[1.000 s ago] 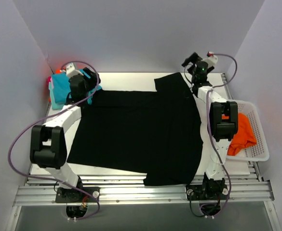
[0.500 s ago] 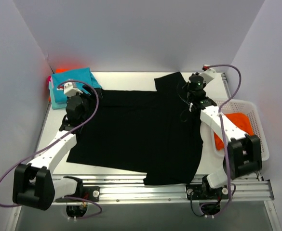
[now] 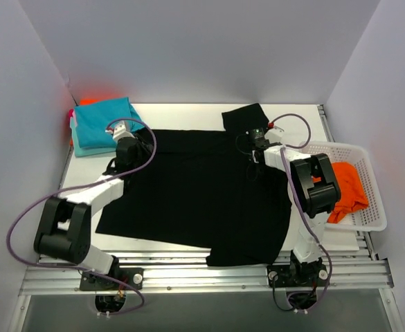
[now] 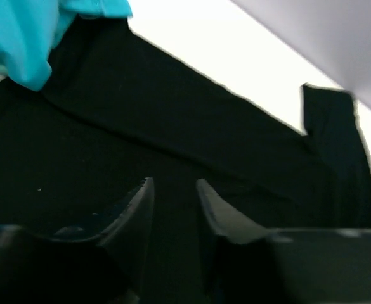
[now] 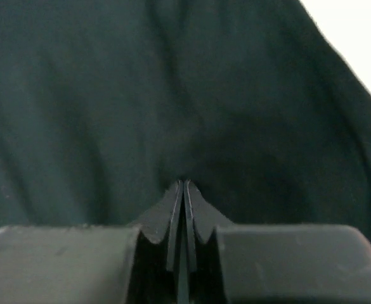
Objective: Fold and stack the t-shirts
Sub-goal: Flatten the tshirt out
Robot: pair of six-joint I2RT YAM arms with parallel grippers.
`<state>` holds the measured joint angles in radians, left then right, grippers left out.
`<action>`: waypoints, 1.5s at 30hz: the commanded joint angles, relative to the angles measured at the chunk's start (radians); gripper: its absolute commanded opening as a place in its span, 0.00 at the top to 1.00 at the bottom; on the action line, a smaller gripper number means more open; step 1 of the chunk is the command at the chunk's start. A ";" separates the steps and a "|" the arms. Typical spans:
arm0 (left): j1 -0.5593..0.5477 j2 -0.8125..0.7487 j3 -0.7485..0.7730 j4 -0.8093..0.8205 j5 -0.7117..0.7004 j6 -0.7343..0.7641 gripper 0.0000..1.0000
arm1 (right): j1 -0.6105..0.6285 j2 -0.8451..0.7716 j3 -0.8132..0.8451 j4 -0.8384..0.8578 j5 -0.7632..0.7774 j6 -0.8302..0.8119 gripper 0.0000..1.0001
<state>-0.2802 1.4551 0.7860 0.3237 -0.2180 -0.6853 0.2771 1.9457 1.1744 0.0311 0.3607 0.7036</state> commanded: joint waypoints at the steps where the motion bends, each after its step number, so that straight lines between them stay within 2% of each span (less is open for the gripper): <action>1: -0.005 0.173 0.129 -0.037 0.054 -0.017 0.65 | 0.001 0.056 0.054 -0.071 0.020 0.043 1.00; 3: -0.005 0.244 0.198 -0.057 0.078 -0.026 0.74 | -0.010 0.100 0.094 -0.074 0.009 0.036 1.00; 5: -0.002 0.335 0.240 -0.064 0.092 -0.034 0.78 | -0.019 0.139 0.143 -0.076 -0.009 0.028 1.00; 10: 0.013 0.519 0.422 -0.116 0.127 -0.049 0.79 | -0.059 0.245 0.280 -0.091 -0.048 0.002 1.00; 16: 0.044 0.648 0.547 -0.140 0.175 -0.071 0.80 | -0.105 0.412 0.500 -0.141 -0.103 -0.026 1.00; 20: 0.056 0.657 0.579 -0.146 0.184 -0.062 0.81 | -0.119 0.432 0.539 -0.154 -0.109 -0.038 1.00; 27: 0.064 0.584 0.544 -0.107 0.173 -0.023 0.79 | -0.112 0.300 0.420 -0.093 -0.104 -0.049 1.00; 28: 0.064 0.568 0.538 -0.103 0.177 -0.022 0.78 | -0.108 0.277 0.403 -0.082 -0.103 -0.052 0.76; 29: 0.065 0.551 0.530 -0.098 0.178 -0.014 0.77 | -0.102 0.215 0.355 -0.045 -0.098 -0.058 0.56; 31: 0.065 0.486 0.504 -0.091 0.174 -0.007 0.71 | -0.075 0.142 0.312 -0.019 -0.069 -0.075 0.00; 33: 0.065 0.403 0.484 -0.084 0.169 0.012 0.65 | -0.044 0.034 0.266 -0.008 -0.013 -0.084 0.00; 35: 0.065 0.345 0.450 -0.077 0.157 0.027 0.50 | -0.021 -0.081 0.236 -0.019 0.033 -0.096 0.00; 38: 0.061 0.226 0.395 -0.087 0.135 0.036 0.36 | 0.023 -0.244 0.141 -0.026 0.135 -0.081 0.00; 43: 0.044 0.044 0.250 -0.094 0.131 0.010 0.35 | 0.108 -0.508 -0.138 -0.124 0.210 0.022 0.00; 45: 0.032 -0.037 0.152 -0.087 0.123 -0.011 0.35 | 0.221 -0.652 -0.220 -0.175 0.248 0.075 0.00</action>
<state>-0.2302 1.4899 1.0489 0.2344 -0.0776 -0.6777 0.4034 1.4132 1.0756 -0.0086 0.4866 0.6895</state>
